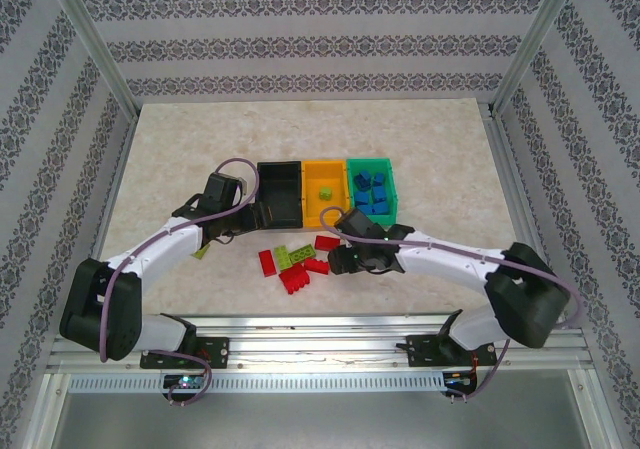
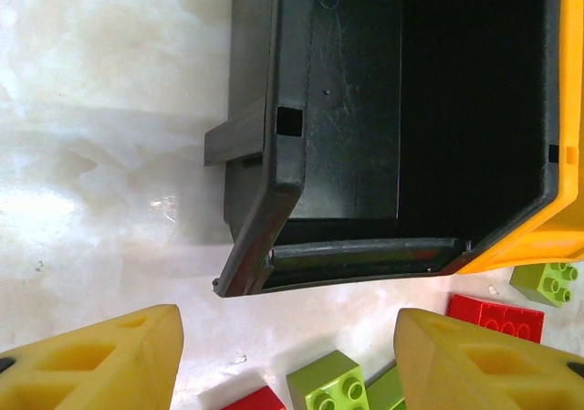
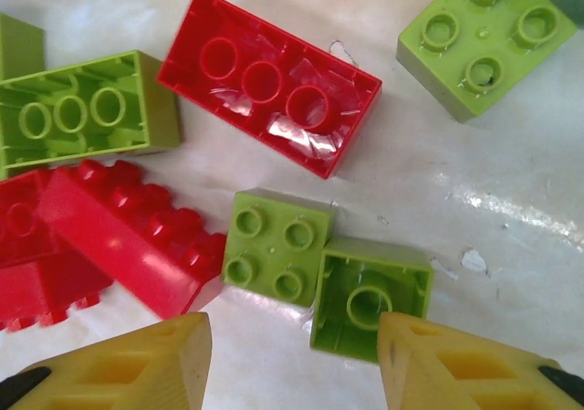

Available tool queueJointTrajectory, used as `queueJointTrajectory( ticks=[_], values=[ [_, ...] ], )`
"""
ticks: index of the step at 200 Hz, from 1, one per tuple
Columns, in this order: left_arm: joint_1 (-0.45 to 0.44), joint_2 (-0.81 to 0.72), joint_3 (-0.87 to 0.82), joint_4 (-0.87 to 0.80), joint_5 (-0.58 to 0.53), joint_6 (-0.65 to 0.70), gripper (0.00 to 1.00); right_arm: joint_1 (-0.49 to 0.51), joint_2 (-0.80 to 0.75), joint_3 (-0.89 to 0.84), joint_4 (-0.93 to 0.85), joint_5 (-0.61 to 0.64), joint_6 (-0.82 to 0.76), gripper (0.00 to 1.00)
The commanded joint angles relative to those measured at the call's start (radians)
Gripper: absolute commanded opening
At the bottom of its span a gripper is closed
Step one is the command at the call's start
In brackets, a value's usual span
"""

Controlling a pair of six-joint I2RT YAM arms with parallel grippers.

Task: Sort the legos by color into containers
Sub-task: Pick up the lego from the bottom-center of the table.

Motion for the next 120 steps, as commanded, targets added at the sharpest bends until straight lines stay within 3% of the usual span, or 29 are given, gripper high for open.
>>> queueJointTrajectory(
  ticks=[1, 68, 120],
  values=[
    [0.016, -0.008, 0.014, 0.011, 0.01, -0.009, 0.63, 0.007, 0.039, 0.04, -0.039, 0.062, -0.006, 0.53],
    [0.017, -0.02, -0.007, 0.026, 0.01, -0.029, 0.63, -0.051, -0.014, -0.039, -0.015, 0.062, 0.016, 0.53],
    [0.016, 0.003, 0.015, 0.014, 0.027, -0.01, 0.63, -0.055, 0.041, -0.053, 0.017, 0.032, 0.034, 0.52]
  ],
)
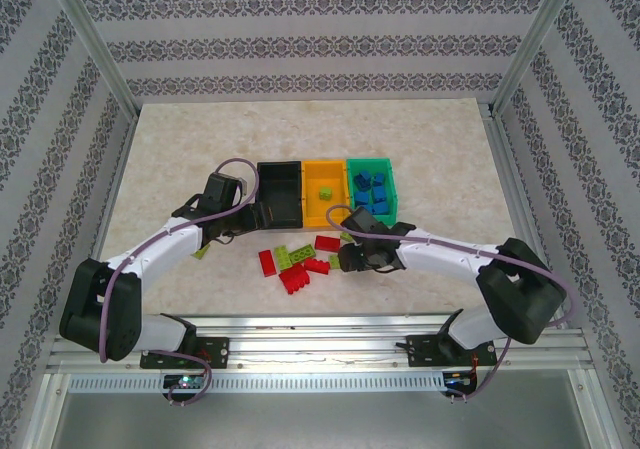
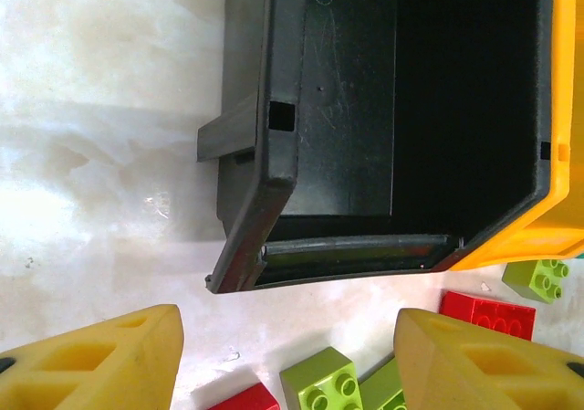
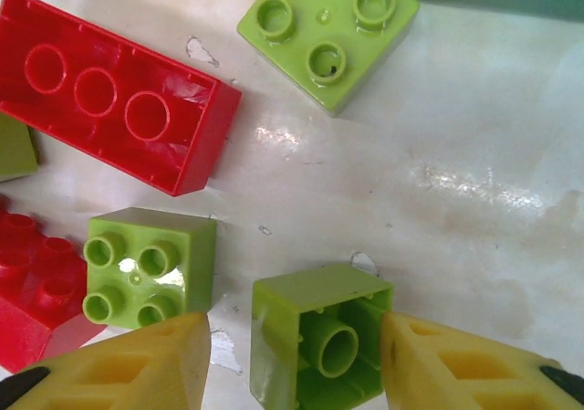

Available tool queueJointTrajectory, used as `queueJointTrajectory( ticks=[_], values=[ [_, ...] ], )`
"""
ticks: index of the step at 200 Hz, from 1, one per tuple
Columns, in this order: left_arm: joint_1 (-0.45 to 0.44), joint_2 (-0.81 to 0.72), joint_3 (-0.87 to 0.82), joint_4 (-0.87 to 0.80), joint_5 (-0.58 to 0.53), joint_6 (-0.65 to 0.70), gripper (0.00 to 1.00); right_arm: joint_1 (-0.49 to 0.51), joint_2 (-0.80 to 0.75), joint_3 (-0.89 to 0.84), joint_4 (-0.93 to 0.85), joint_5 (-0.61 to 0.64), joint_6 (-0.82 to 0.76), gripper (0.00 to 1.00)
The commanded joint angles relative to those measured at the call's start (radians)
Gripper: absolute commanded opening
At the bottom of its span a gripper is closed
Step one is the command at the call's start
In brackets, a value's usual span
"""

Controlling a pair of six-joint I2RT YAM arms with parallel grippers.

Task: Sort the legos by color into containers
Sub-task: Pick up the lego from the bottom-center of the table.

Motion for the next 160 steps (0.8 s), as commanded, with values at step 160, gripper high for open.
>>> queueJointTrajectory(
  ticks=[160],
  values=[
    [0.017, -0.049, -0.016, 0.001, 0.015, -0.005, 0.63, -0.087, 0.116, 0.349, 0.008, 0.006, -0.14, 0.22]
  ],
)
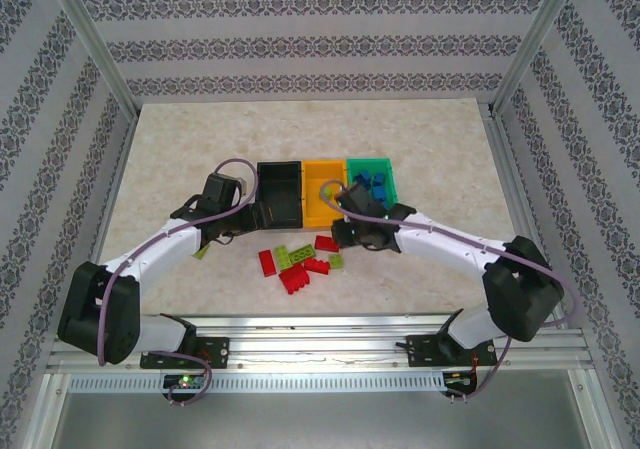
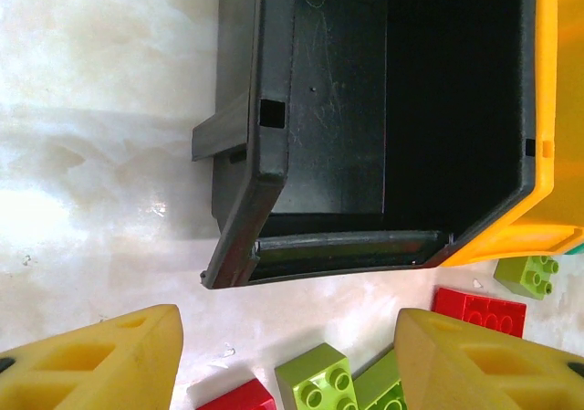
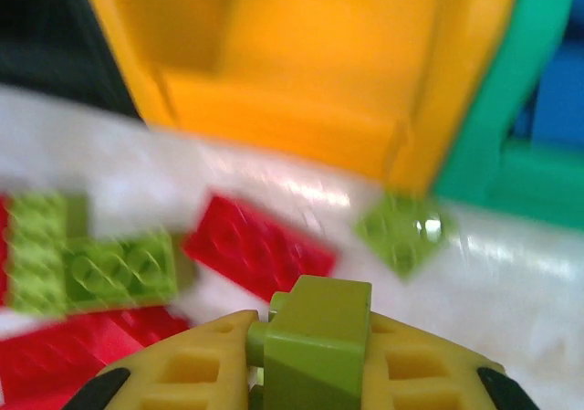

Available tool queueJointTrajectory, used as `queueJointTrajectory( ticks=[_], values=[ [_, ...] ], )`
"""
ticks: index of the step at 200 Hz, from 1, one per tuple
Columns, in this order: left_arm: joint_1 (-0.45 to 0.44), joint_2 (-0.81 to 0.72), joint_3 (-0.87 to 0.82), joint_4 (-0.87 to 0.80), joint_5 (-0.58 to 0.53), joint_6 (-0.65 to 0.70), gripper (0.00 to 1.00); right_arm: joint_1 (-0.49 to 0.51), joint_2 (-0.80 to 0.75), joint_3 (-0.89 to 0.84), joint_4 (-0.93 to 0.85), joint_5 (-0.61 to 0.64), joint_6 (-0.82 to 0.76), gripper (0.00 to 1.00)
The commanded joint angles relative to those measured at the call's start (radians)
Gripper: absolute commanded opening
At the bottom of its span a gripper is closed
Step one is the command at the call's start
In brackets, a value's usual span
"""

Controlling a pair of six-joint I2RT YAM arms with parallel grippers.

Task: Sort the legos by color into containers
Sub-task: Place the lego in the container.

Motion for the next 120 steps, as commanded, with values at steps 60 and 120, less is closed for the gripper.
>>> queueJointTrajectory(
  ticks=[60, 120],
  values=[
    [0.017, -0.09, -0.033, -0.039, 0.013, -0.008, 0.63, -0.147, 0.331, 0.421, -0.02, -0.054, -0.124, 0.45],
    [0.016, -0.081, -0.041, -0.03, -0.001, -0.002, 0.63, -0.103, 0.165, 0.195, -0.003, -0.058, -0.087, 0.46]
  ],
)
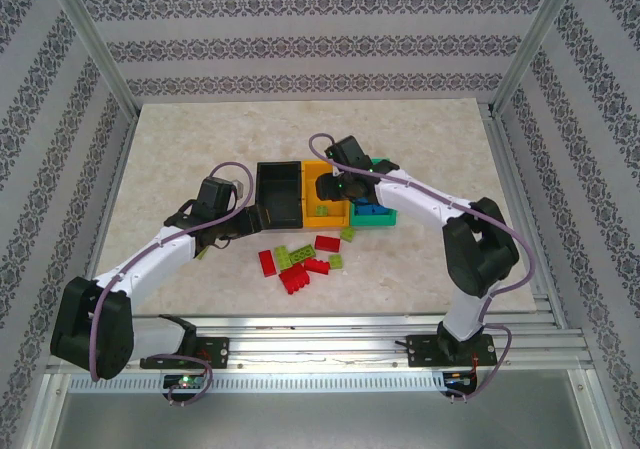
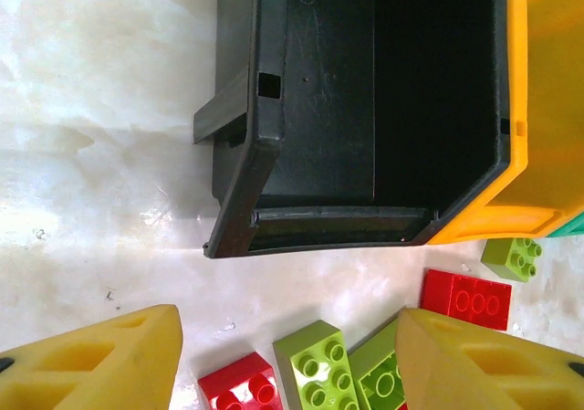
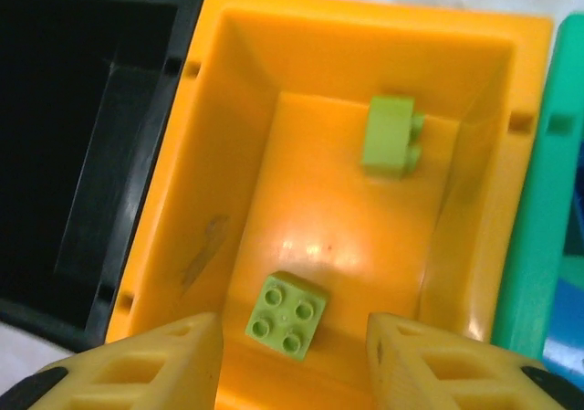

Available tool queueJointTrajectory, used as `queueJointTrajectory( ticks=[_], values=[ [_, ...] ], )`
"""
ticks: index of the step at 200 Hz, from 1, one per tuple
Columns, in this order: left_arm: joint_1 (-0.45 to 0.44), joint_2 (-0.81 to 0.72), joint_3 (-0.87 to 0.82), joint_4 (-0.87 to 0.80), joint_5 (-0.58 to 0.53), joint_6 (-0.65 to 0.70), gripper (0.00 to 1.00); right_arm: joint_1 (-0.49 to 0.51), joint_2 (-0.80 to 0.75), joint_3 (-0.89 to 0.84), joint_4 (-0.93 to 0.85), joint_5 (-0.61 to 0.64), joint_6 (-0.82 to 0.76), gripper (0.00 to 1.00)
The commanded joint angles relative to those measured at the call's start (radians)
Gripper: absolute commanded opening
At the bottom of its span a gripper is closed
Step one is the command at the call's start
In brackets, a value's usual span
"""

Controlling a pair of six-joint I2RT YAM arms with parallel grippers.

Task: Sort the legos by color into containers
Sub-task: Place the lego in the container, then pick up the lego from the center of the table.

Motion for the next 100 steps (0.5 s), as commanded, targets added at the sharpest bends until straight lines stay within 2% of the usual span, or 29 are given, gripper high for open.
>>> queueJointTrajectory(
  ticks=[1, 50, 72, 100],
  values=[
    [0.016, 0.002, -0.005, -0.012, -0.002, -0.002, 0.63, 0.023, -0.109, -0.12, -0.02, -0.003, 0.017, 0.46],
    [0.017, 0.069, 0.007, 0.062, 0.018, -0.008, 0.63, 0.062, -0.294, -0.356, -0.01, 0.044, 0.112, 0.46],
    [0.016, 0.102, 0.022, 0.079, 0.038, -0.01, 0.63, 0.061, -0.291, -0.405, 0.007, 0.059, 0.149, 0.46],
    [0.016, 0.108, 0.031, 0.074, 0.049, -0.005, 0.63, 0.062, -0.243, -0.407, 0.035, 0.078, 0.212, 0.53]
  ],
)
